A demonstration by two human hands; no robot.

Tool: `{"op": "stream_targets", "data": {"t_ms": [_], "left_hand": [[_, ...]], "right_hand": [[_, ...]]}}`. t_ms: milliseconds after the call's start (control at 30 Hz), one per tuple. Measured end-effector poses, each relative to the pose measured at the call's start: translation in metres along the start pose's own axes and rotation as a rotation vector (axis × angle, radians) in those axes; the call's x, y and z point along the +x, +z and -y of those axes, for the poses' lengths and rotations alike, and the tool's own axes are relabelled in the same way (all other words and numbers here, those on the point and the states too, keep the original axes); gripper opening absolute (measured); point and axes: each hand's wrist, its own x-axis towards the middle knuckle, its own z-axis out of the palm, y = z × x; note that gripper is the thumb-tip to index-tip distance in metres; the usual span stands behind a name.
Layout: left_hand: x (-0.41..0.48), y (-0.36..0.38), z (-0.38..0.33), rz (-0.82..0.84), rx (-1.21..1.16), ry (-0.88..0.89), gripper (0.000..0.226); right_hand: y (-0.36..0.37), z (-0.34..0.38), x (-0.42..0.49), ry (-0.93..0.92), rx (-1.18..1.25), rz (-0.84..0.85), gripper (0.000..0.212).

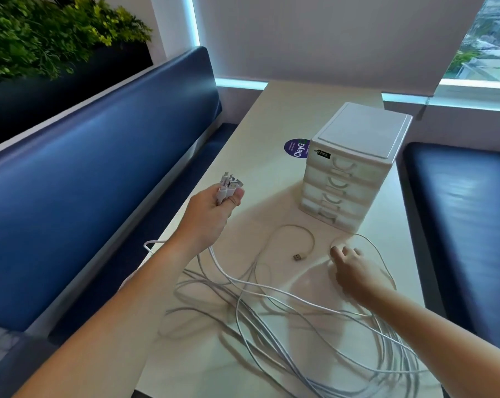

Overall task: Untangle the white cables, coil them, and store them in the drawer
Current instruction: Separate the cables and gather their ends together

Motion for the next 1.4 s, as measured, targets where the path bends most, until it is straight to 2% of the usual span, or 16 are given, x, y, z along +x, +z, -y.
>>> {"op": "stream_targets", "data": {"t_ms": [267, 567, 700, 767, 833, 933, 1000, 1067, 1167, 1267, 1400], "left_hand": [[-0.013, 0.014, 0.007, 0.003, -0.035, -0.047, 0.035], [-0.023, 0.025, 0.014, 0.014, -0.088, -0.089, 0.023], [-0.027, 0.030, 0.019, 0.022, -0.096, -0.119, 0.025], [-0.029, 0.033, 0.021, 0.025, -0.104, -0.132, 0.025], [-0.031, 0.035, 0.023, 0.030, -0.125, -0.145, 0.026], [-0.035, 0.037, 0.025, 0.012, -0.137, -0.139, 0.026], [-0.037, 0.037, 0.024, 0.001, -0.132, -0.129, 0.019], [-0.040, 0.037, 0.022, 0.013, -0.181, -0.133, 0.014], [-0.046, 0.037, 0.020, 0.060, -0.278, -0.155, 0.022], [-0.050, 0.039, 0.020, 0.100, -0.301, -0.156, 0.033], [-0.055, 0.044, 0.020, 0.094, -0.359, -0.172, 0.031]], "right_hand": [[-0.014, 0.014, -0.005, -0.024, -0.180, 0.105, 0.059], [-0.016, 0.017, -0.005, -0.028, -0.170, 0.114, 0.049], [-0.014, 0.011, -0.007, -0.213, -0.165, -0.018, 0.028], [-0.016, 0.009, -0.010, -0.190, -0.018, -0.114, 0.013], [-0.014, 0.006, -0.010, -0.094, 0.191, -0.060, 0.021], [-0.006, 0.002, -0.006, -0.110, 0.473, -0.090, 0.029], [-0.006, 0.007, -0.006, -0.178, 0.536, -0.135, 0.037], [-0.009, 0.014, -0.007, -0.197, 0.622, -0.202, 0.030], [-0.015, 0.023, -0.006, -0.183, 0.750, -0.285, 0.020], [-0.032, 0.034, -0.007, -0.211, 0.857, -0.341, 0.021], [-0.063, 0.059, -0.016, -0.264, 1.036, -0.307, 0.022]]}}
